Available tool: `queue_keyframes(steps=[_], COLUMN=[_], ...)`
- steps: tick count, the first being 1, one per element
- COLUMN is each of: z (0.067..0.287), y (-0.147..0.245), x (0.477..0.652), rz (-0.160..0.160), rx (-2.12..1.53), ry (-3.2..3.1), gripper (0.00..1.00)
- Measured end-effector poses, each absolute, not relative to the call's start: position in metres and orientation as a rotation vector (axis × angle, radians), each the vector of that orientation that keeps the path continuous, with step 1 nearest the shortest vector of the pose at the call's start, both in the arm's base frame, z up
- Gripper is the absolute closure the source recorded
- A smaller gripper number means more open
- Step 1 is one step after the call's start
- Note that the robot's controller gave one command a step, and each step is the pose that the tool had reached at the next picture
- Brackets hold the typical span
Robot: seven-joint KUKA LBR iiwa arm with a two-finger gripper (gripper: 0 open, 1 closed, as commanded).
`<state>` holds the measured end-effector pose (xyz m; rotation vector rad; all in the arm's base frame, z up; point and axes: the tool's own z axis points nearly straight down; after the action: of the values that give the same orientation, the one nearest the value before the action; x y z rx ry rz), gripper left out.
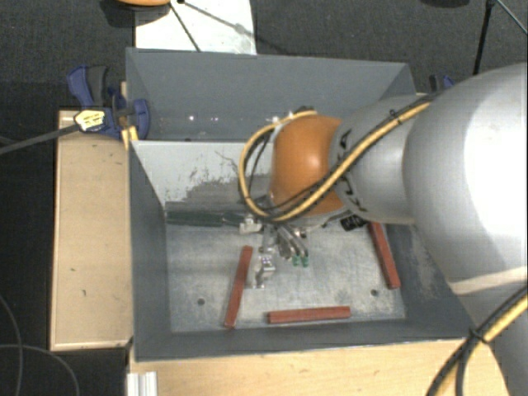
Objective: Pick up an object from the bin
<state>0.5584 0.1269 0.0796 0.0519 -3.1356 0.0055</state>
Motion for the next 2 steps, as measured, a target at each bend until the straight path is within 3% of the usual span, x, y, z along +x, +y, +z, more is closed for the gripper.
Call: queue_keyframes(steps=[1, 2], z=[0.076, 0.072], y=[0.156, 0.178], x=[0.547, 0.532], rz=[-0.005, 0.0], rx=[0.567, 0.632], ry=[-3.093, -3.081], gripper=[0.0, 0.0])
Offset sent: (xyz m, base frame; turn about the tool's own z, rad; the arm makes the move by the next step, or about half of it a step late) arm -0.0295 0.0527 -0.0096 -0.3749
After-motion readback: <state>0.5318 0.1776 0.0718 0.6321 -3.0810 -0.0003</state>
